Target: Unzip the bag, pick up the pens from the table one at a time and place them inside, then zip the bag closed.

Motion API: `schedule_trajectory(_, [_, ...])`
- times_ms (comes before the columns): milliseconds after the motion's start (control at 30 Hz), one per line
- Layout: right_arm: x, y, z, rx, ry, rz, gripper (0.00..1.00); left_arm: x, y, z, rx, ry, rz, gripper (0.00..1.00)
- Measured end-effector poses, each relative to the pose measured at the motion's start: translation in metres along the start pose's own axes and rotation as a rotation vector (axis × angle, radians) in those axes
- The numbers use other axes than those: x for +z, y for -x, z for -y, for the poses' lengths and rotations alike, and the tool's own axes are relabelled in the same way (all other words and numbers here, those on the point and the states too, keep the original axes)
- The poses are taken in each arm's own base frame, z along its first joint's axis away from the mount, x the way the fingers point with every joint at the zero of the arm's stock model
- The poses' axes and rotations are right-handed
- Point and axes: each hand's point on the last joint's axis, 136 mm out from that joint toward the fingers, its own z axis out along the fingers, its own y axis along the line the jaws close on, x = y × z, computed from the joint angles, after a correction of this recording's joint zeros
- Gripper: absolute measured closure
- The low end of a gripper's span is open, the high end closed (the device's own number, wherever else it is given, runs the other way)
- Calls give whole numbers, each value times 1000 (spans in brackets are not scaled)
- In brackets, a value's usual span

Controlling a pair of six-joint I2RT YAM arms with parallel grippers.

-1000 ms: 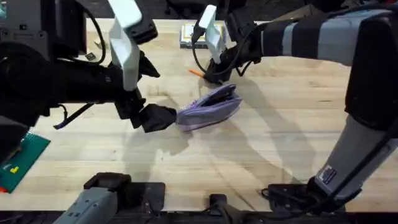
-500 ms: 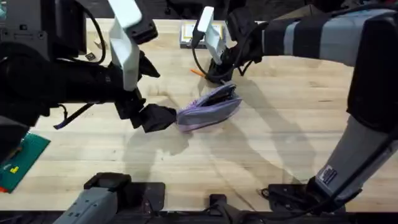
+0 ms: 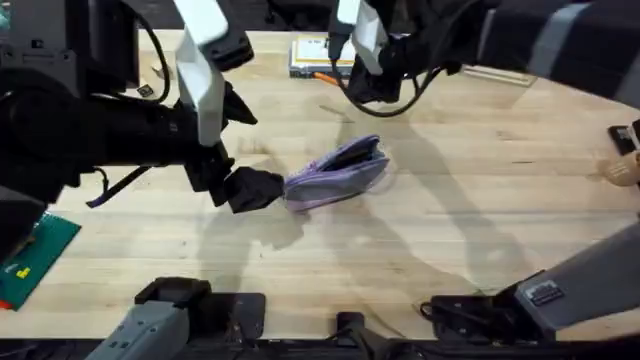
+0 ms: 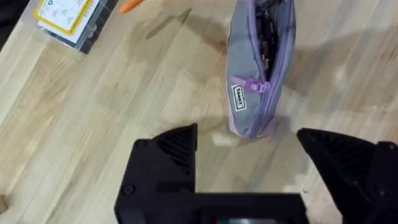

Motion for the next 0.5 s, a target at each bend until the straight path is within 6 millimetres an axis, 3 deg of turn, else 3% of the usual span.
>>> schedule_trajectory(300, [-50, 12, -13, -61, 11, -4, 969, 0, 0, 0, 0, 0, 0, 8])
schedule_trajectory(500, [-80, 16, -39, -123, 84, 0, 969, 0, 0, 0, 0, 0, 0, 8])
